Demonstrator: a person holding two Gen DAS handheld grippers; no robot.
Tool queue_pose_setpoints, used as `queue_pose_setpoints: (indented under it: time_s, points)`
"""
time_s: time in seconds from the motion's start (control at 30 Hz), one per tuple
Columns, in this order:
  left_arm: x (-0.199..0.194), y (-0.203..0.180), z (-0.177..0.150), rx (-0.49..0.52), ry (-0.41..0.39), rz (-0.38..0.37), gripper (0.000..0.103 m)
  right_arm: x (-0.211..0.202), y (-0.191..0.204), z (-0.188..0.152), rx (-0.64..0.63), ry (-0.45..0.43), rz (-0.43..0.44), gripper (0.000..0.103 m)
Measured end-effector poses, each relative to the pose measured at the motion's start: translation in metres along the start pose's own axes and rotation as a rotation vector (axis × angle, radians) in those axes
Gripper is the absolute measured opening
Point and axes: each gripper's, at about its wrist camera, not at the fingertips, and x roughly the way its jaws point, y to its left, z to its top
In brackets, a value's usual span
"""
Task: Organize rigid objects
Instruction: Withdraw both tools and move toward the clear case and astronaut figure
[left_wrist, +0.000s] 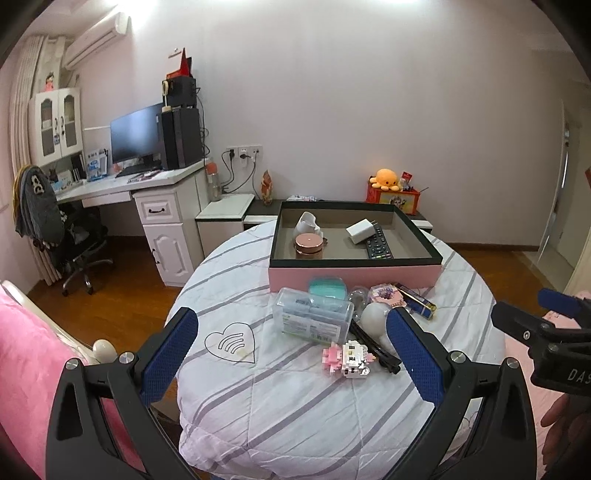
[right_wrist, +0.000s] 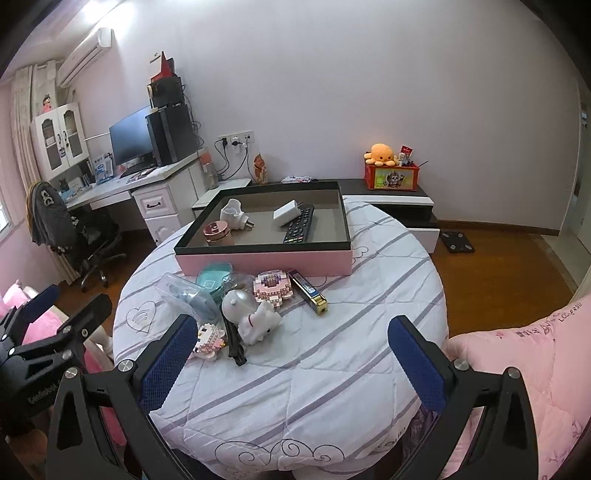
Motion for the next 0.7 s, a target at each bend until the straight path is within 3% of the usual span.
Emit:
queue_pose_setpoints:
  time_s: [0.33, 0.7]
  points:
    - [0.047, 0.002, -0.014, -0.02, 0.122, -0.044, 0.103, 0.03, 0.005, 0.002, -0.03, 0.058, 0.012, 0.103]
    - [0.122, -0.001, -0.024, 0.033, 0.22, -0.052, 0.103, 0.109, 0.013, -0.003, -0.081, 0.203, 0.064, 0.1]
